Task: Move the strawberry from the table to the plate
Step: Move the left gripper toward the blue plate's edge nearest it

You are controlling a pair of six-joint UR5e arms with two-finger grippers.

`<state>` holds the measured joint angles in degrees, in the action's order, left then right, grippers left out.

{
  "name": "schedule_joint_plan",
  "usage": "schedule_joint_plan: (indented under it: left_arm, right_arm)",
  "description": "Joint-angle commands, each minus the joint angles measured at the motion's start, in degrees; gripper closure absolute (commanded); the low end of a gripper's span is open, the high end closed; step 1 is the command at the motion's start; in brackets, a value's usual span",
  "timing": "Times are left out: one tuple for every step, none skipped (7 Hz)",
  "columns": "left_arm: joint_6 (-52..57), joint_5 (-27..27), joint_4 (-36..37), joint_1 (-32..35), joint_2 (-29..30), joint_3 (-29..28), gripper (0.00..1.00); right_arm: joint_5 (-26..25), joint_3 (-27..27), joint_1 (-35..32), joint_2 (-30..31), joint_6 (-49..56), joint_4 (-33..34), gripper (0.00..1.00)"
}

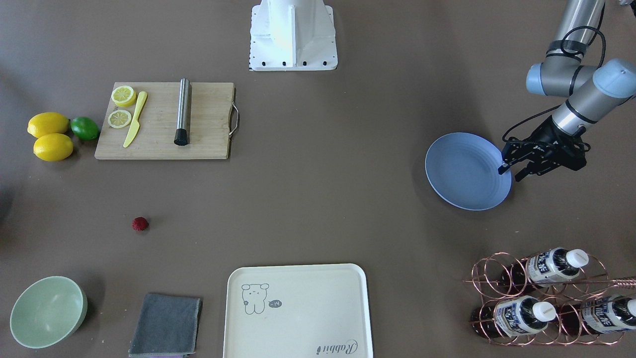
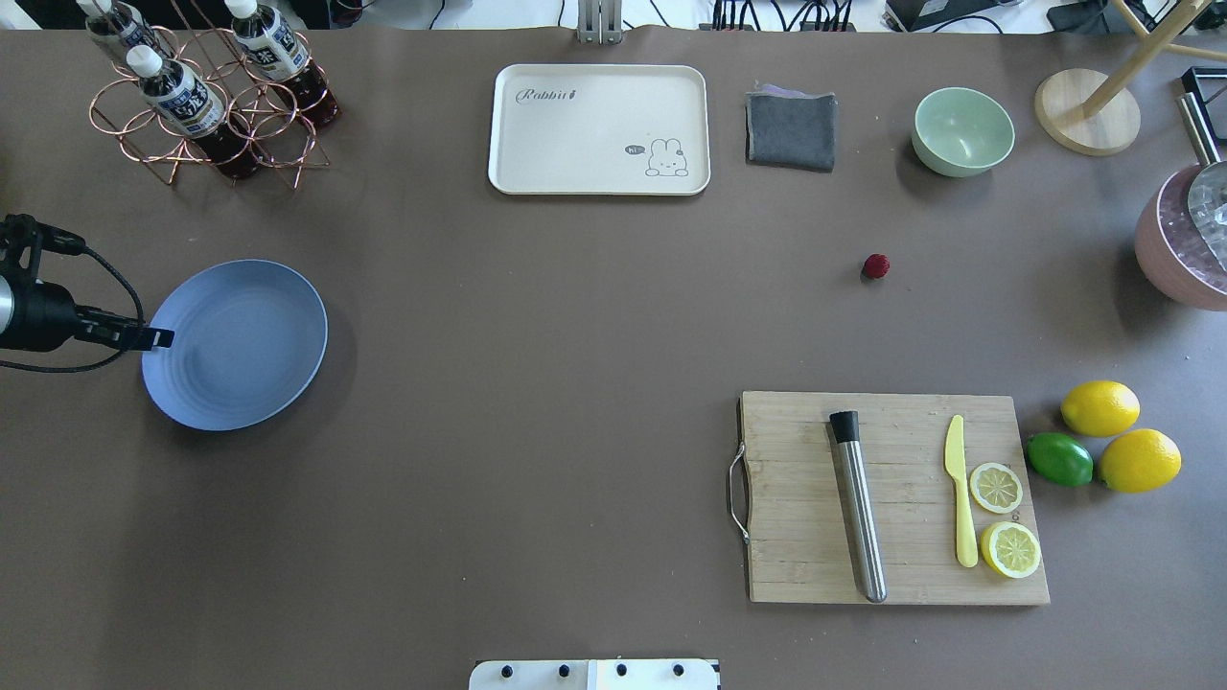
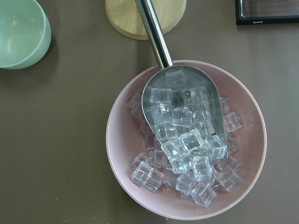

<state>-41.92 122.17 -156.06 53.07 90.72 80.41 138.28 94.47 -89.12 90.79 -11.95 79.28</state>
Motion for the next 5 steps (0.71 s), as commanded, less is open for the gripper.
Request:
schedule_joint_plan:
  left_arm:
    - [-0.18,-0.97,-0.03,-0.77,-0.02,0.27,0.66]
    - [-0.18,-0.97,-0.03,-0.77,0.07,0.10,1.00]
    - [-0.18,-0.18,0.06,-0.77,0.16,0.53,1.00]
    - [-0.18,1.39,0.58,-0.77,0.51,0.45,1.00]
    - [-0.35,5.32,0.93,-0.34,0.77,0.88,1.00]
  right_arm:
    - [-0.03,-0.08,0.00,0.00,0.00,0.00,0.00]
    - [-0.03,-0.08,0.00,0.00,0.00,0.00,0.00]
    - [-0.03,0.01,0.00,0.00,0.00,0.00,0.00]
    - [0.06,0.01,0.00,0.00,0.00,0.00,0.00]
    - [0.06,0.01,0.00,-0.08,0.09,0.00,0.00]
